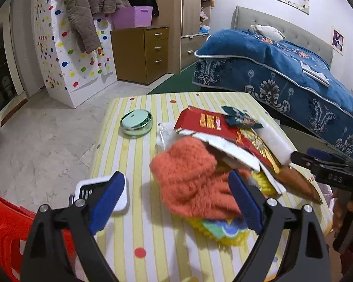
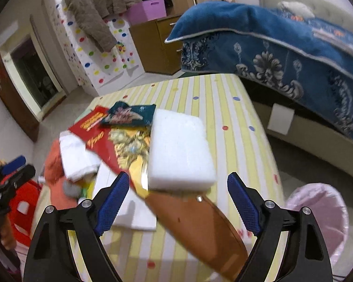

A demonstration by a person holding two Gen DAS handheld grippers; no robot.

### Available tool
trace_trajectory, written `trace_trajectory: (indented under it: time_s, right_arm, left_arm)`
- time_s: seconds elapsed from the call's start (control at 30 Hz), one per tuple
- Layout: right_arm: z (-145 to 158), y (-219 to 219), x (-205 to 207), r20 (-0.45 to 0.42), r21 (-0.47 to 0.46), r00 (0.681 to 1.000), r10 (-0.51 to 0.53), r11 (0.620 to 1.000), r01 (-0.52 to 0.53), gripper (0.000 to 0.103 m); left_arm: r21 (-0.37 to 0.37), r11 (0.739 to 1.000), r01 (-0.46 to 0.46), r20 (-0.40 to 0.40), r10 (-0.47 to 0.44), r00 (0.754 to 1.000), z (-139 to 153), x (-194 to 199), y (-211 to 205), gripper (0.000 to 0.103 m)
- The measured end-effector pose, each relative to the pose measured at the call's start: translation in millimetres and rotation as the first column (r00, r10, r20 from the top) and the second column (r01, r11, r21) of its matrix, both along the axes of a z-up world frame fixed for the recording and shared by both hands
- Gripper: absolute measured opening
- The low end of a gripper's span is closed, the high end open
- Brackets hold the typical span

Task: Collect trash
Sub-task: 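Grasp the white sponge with the right tool and lift it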

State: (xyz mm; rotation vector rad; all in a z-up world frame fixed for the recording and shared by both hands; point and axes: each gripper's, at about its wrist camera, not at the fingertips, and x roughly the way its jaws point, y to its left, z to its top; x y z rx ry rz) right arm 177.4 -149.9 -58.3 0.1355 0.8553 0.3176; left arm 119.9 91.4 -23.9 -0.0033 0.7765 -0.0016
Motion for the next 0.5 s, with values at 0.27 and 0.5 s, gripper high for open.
trace_trajectory:
  time_s: [0.27, 0.5]
  right_arm:
    - [-17, 4, 23, -0.081, 0.065, 0.997, 0.018, 0.998, -0.013, 0.065]
    - [7, 18, -13, 0.01, -0.099, 0.998, 0.059, 0.993, -0.057, 0.062]
  left_arm:
    - [0.019, 0.999, 0.036, -0.012, -0.036, 0.999, -3, 7, -14, 0.087]
    - [0.02, 0.999, 0.044, -0.002, -0.044, 0.999, 3, -2, -18, 0.087]
